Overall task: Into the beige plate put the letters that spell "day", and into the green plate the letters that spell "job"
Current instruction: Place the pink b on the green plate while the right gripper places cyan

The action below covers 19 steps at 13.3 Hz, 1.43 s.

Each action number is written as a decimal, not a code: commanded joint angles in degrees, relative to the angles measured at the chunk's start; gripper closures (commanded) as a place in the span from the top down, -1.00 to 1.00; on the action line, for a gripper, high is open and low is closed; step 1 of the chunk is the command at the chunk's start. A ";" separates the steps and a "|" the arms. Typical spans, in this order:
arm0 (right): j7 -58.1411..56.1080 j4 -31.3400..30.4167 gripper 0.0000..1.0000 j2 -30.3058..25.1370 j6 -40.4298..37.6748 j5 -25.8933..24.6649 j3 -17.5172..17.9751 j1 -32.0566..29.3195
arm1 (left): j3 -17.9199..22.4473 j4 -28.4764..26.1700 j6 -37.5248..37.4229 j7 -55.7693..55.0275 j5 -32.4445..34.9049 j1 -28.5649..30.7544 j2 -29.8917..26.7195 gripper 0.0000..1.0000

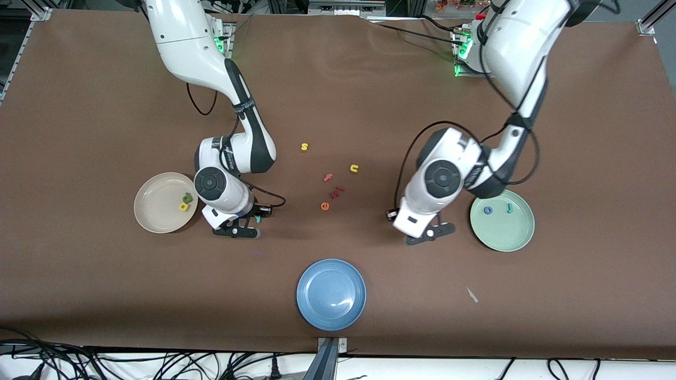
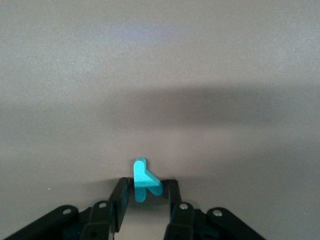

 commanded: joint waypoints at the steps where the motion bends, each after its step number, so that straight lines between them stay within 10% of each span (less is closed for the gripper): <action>1: -0.65 1.16 -0.47 0.88 0.22 1.19 -0.03 0.04 | -0.49 -2.57 -5.74 11.73 -1.00 6.05 -2.89 -0.71; 7: -0.83 2.90 -0.82 -0.61 -4.15 0.75 -1.00 -0.48 | -0.41 -8.54 -6.82 32.24 -0.91 17.14 -2.63 -0.71; 15: -13.01 2.30 -0.90 -4.04 -21.73 0.58 -15.57 -0.40 | -0.41 -16.11 4.35 33.75 -0.47 19.26 -1.13 -0.51; 16: -15.39 1.86 -0.90 -4.04 -23.40 0.66 -17.24 -0.48 | -0.41 -16.02 4.35 33.75 -0.47 19.26 -1.22 -0.15; 17: -15.76 1.25 -0.90 -3.95 -23.68 0.66 -17.87 -0.48 | -0.41 -15.85 4.35 33.75 -0.56 19.26 -1.22 0.97; 19: -16.38 0.28 -0.90 -3.25 -23.60 0.58 -19.46 -1.79 | -0.41 -15.06 3.91 33.67 -0.47 19.26 -2.09 0.99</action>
